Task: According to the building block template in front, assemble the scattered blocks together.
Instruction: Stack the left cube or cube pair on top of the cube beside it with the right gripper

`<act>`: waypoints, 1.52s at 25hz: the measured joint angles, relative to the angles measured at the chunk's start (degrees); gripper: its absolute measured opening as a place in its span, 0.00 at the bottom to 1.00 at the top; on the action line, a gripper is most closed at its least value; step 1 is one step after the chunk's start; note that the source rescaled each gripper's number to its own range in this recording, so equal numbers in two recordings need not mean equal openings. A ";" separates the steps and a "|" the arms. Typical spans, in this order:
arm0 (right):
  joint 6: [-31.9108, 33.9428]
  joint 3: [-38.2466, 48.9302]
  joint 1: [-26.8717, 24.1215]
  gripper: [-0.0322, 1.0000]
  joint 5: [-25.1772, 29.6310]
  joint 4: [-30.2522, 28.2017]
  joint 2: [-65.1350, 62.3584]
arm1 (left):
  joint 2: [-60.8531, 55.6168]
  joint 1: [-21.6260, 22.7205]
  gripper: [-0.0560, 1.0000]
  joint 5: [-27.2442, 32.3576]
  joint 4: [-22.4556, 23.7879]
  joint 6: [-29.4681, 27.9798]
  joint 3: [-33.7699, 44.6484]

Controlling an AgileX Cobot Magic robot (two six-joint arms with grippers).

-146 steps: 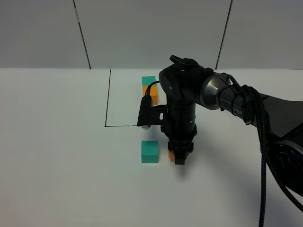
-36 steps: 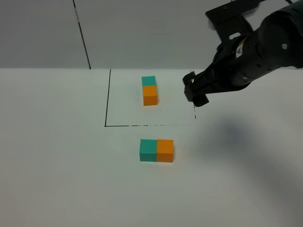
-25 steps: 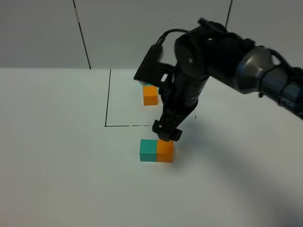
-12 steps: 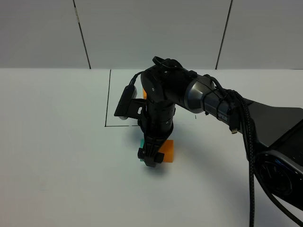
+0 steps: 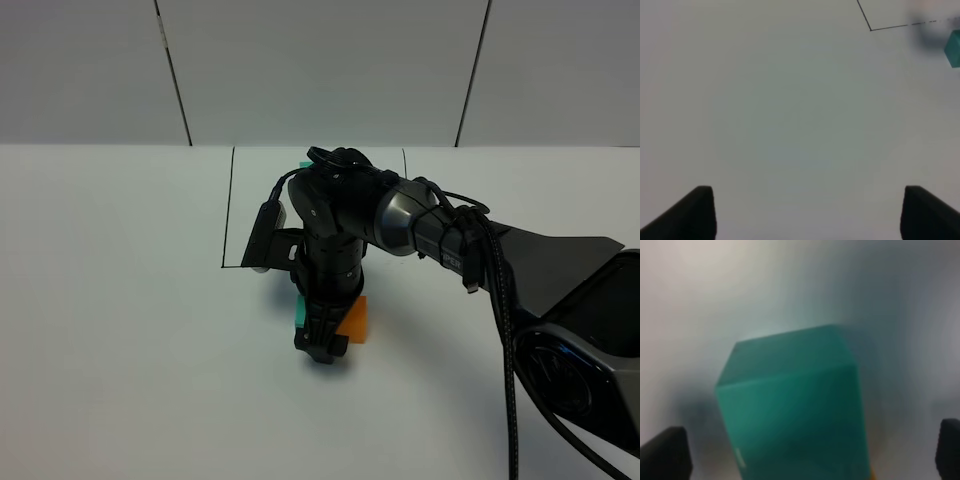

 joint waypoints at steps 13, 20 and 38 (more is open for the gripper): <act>0.46 0.00 0.00 0.82 0.04 0.10 1.00 | 0.00 0.00 0.66 0.00 0.00 0.00 0.00; 0.46 0.00 0.00 0.32 1.40 -0.93 1.07 | 0.00 0.00 0.66 0.00 0.00 0.00 0.00; 25.64 -0.09 0.00 0.13 5.14 0.22 -3.45 | 0.00 0.00 0.66 0.00 0.00 0.00 0.00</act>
